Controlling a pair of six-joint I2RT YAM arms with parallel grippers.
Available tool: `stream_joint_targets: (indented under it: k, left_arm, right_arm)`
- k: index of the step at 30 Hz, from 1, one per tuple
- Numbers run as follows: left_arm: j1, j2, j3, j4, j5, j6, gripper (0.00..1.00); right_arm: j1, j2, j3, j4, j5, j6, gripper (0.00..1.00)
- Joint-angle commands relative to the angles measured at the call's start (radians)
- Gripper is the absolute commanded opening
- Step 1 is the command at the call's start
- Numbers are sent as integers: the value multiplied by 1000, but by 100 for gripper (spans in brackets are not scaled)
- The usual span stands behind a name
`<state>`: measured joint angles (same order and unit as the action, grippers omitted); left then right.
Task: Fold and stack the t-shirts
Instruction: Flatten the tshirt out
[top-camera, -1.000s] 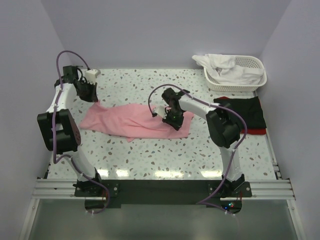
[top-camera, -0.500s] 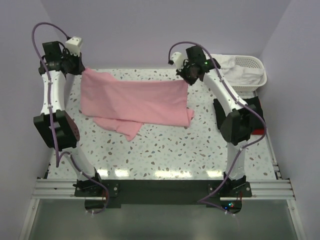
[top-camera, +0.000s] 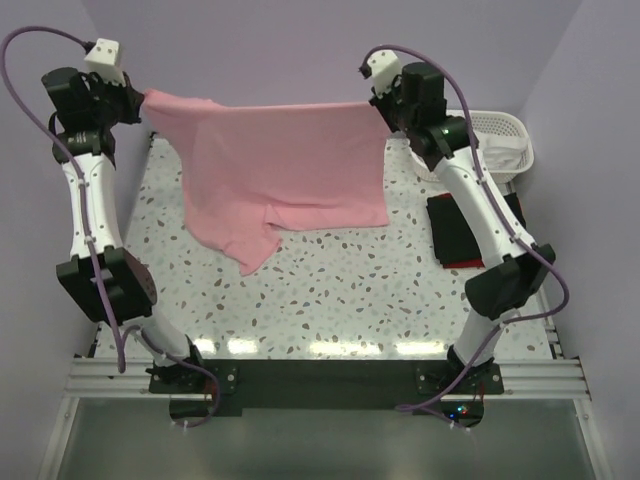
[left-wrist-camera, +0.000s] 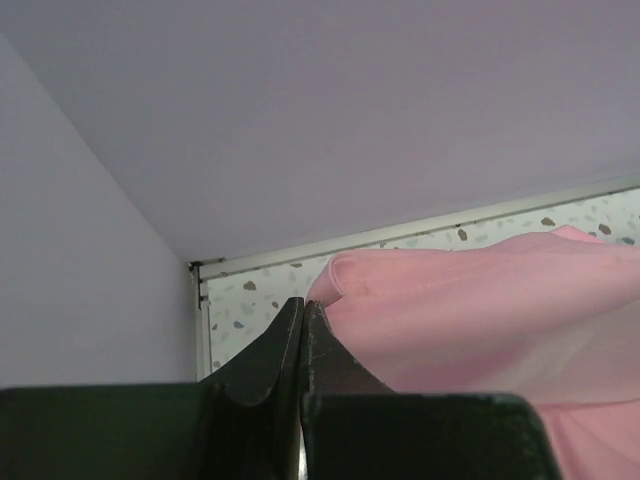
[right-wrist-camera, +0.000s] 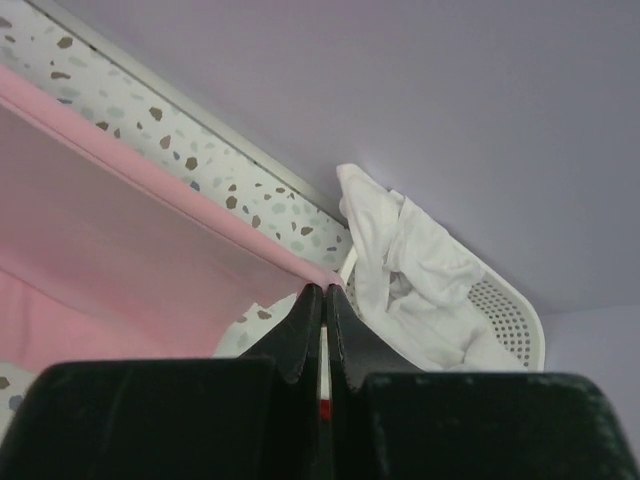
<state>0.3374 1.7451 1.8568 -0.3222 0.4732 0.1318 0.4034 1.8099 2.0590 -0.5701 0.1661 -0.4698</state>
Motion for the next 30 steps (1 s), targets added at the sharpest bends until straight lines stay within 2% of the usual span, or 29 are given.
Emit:
stream_joint_targets:
  k: [1, 3, 9, 13, 16, 20, 23, 28, 30]
  left_arm:
    - [40, -172, -82, 184, 44, -64, 0]
    - [58, -235, -134, 228, 61, -73, 0]
    - [86, -562, -367, 308, 42, -40, 0]
    - [91, -838, -493, 362, -56, -8, 0]
    - [91, -952, -489, 344, -134, 14, 0]
    - [89, -986, -391, 261, -217, 29, 0]
    - [88, -975, -317, 229, -222, 63, 0]
    - [89, -896, -246, 173, -217, 126, 0]
    - [89, -869, -266, 131, -179, 147, 0]
  right_arm:
    - [-6, -133, -57, 91, 58, 43, 0]
    - [0, -216, -115, 107, 56, 45, 0]
    - [18, -479, -239, 89, 29, 33, 0]
    - [23, -659, -293, 55, -13, 25, 0]
    - [22, -797, -309, 21, -36, 17, 0]
    - [20, -899, -310, 10, -7, -22, 0]
    - [18, -931, -310, 27, 16, -76, 0]
    - [22, -916, -375, 114, 27, -164, 0]
    - [20, -891, -433, 165, 23, -200, 0]
